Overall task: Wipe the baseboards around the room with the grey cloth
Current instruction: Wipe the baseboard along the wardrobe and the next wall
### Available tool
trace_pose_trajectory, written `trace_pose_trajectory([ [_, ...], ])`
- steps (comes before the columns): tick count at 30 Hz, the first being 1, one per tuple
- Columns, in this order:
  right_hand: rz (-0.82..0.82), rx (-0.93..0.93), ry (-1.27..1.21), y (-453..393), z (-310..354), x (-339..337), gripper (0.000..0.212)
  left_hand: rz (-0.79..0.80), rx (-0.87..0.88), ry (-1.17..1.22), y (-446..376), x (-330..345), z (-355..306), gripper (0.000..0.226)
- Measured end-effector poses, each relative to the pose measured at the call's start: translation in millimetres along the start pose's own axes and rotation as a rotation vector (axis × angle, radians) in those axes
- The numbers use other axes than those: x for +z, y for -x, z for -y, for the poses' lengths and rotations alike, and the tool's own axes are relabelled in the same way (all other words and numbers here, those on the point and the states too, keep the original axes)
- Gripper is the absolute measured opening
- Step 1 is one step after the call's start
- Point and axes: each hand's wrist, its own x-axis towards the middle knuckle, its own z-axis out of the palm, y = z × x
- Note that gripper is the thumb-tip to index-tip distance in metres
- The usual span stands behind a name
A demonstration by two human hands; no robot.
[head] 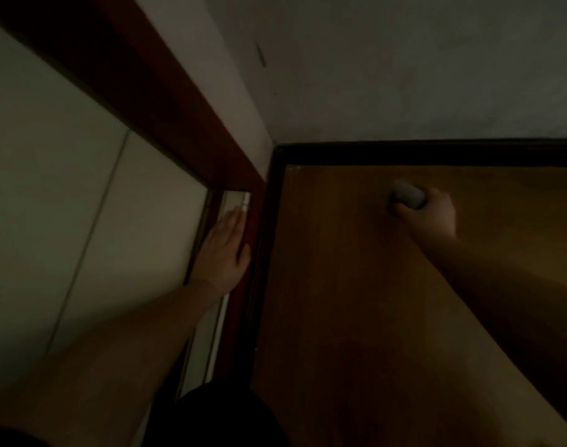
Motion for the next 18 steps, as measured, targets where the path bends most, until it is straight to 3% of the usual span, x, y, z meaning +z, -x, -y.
trace_pose_trajectory([
  [14, -0.110, -0.012, 0.006, 52.2, 56.2, -16.6, 0.027, -0.026, 0.023, -0.050, 19.3, 4.6, 13.2, 0.064],
  [16, -0.091, -0.014, 0.001, 54.1, 72.4, -24.8, 0.032, -0.029, 0.022, -0.060, 14.1, -2.6, 12.4, 0.064],
  [18, -0.089, -0.010, 0.017, 54.7, 81.3, -30.2, 0.039, 0.009, 0.134, -0.105, 8.6, -9.0, 9.4, 0.062],
])
